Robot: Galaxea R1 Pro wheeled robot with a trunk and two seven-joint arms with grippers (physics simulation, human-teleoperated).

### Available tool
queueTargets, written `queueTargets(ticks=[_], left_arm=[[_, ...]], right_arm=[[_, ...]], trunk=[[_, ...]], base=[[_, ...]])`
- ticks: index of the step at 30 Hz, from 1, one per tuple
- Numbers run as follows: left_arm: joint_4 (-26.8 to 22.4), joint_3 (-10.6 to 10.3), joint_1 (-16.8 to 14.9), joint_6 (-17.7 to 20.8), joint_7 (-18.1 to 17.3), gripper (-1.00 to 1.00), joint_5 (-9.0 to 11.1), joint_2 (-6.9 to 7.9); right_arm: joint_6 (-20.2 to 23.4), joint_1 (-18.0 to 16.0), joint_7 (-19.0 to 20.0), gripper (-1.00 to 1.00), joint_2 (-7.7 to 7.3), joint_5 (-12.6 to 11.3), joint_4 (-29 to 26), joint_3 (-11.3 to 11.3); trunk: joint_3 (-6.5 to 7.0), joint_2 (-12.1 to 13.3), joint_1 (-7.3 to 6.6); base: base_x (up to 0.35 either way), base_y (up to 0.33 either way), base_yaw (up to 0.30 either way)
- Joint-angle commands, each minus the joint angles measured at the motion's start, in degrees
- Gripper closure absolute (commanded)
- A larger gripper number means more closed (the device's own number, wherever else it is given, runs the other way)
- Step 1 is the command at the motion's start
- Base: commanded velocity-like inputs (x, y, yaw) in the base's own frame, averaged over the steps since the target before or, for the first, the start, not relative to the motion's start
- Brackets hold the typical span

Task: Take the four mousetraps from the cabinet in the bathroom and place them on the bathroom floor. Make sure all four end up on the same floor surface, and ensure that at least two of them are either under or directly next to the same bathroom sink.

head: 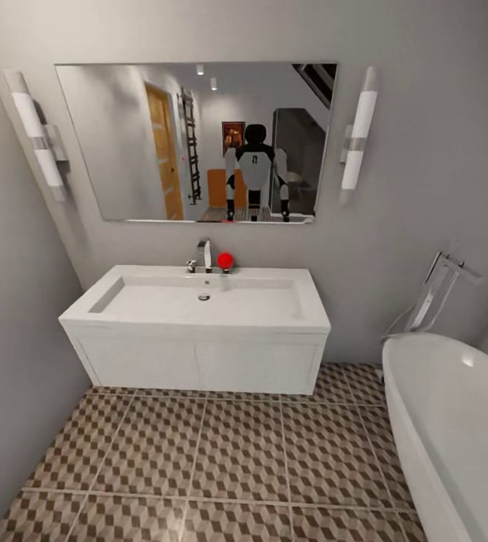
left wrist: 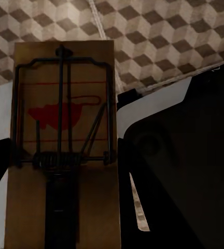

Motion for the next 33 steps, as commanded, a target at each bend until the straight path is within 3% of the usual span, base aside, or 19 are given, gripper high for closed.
queueTargets(ticks=[1, 14, 19, 33], left_arm=[[0.02, -0.47, -0.05, 0.17, -0.03, 1.00, 0.37, -0.01], [0.02, -0.45, -0.05, 0.17, -0.03, 1.00, 1.46, -0.01], [0.02, -0.45, -0.05, 0.17, -0.03, 1.00, 2.44, -0.01], [0.02, -0.45, -0.05, 0.17, -0.03, 1.00, 2.57, -0.01]], right_arm=[[-0.09, -0.03, -0.04, 1.00, -0.02, -0.47, -0.07, 0.48], [-0.07, -0.03, -0.02, 1.00, 0.02, -0.65, -0.16, 0.48], [-0.07, -0.03, -0.02, 1.00, 0.02, -0.66, -0.17, 0.48], [0.09, -0.03, 0.18, 1.00, 0.08, -0.66, -0.36, 0.48]], trunk=[[-0.08, -0.07, 0.05], [-0.08, -0.07, 0.05], [-0.08, -0.07, 0.05], [-0.08, -0.07, 0.05]], base=[[0.334, 0.000, 0.000], [0.330, 0.031, 0.000], [0.297, 0.184, 0.000], [0.253, 0.238, 0.000]])
